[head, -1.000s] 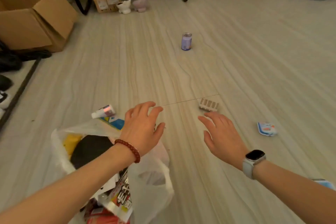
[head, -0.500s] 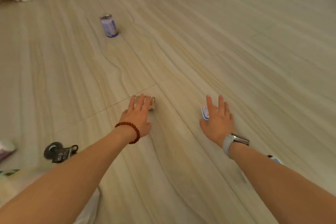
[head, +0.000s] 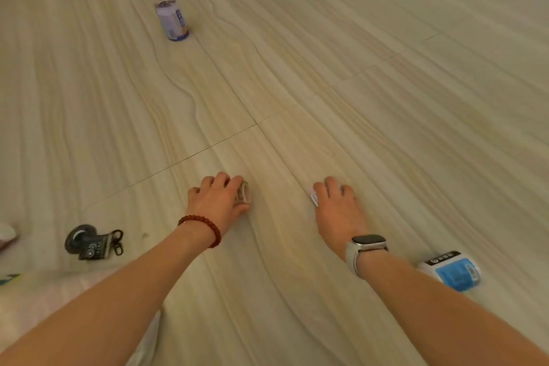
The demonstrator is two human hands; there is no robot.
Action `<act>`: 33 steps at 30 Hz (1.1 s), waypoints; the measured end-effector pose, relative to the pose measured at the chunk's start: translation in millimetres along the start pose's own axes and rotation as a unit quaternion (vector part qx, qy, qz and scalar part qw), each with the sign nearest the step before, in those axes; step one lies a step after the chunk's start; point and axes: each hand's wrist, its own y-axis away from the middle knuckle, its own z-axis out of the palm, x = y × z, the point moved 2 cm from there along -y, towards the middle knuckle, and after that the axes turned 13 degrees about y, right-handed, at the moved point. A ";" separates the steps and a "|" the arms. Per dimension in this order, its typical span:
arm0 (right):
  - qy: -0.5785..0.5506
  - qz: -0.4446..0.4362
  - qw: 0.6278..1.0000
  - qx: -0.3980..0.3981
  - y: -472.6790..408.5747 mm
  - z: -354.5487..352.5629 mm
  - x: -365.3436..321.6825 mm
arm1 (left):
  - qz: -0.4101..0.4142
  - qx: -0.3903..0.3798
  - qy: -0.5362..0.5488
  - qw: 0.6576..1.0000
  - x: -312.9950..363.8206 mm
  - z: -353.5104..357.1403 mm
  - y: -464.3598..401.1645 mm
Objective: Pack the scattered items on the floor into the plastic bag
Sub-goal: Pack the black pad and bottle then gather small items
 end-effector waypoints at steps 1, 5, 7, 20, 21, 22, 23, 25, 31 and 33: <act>-0.016 -0.003 1.000 -0.017 2.2 -3.6 -5.7 | -0.007 -0.008 0.012 1.000 -1.0 -5.1 8.1; -0.199 -0.003 0.979 -0.041 23.4 -29.1 -47.4 | -0.018 0.036 0.107 0.993 -0.8 -42.9 58.4; -0.251 -0.033 0.966 -0.053 34.3 -43.9 -73.1 | 0.006 0.082 0.128 0.988 -1.2 -71.8 87.9; -0.369 -0.271 0.887 0.052 142.8 -179.5 -254.4 | -0.125 0.275 0.157 0.940 -127.4 -150.3 309.3; -0.330 -0.301 0.893 0.055 152.9 -182.2 -262.2 | -0.145 0.266 0.156 0.940 -134.2 -144.8 318.4; -0.285 -0.333 0.898 0.050 163.1 -180.8 -270.5 | -0.161 0.254 0.153 0.941 -140.5 -139.6 325.8; -0.232 -0.363 0.902 0.038 172.2 -175.7 -278.6 | -0.176 0.242 0.147 0.943 -145.1 -135.6 332.0; -0.142 -0.406 0.903 0.008 185.5 -159.9 -295.2 | -0.200 0.226 0.143 0.943 -151.5 -130.6 340.9; -0.003 -0.454 0.886 0.090 180.2 -132.0 -332.6 | -0.216 0.259 0.145 0.930 -162.8 -126.8 349.1; 0.023 -0.496 0.854 0.156 181.1 -125.2 -333.1 | -0.200 0.262 0.156 0.931 -165.6 -120.4 347.6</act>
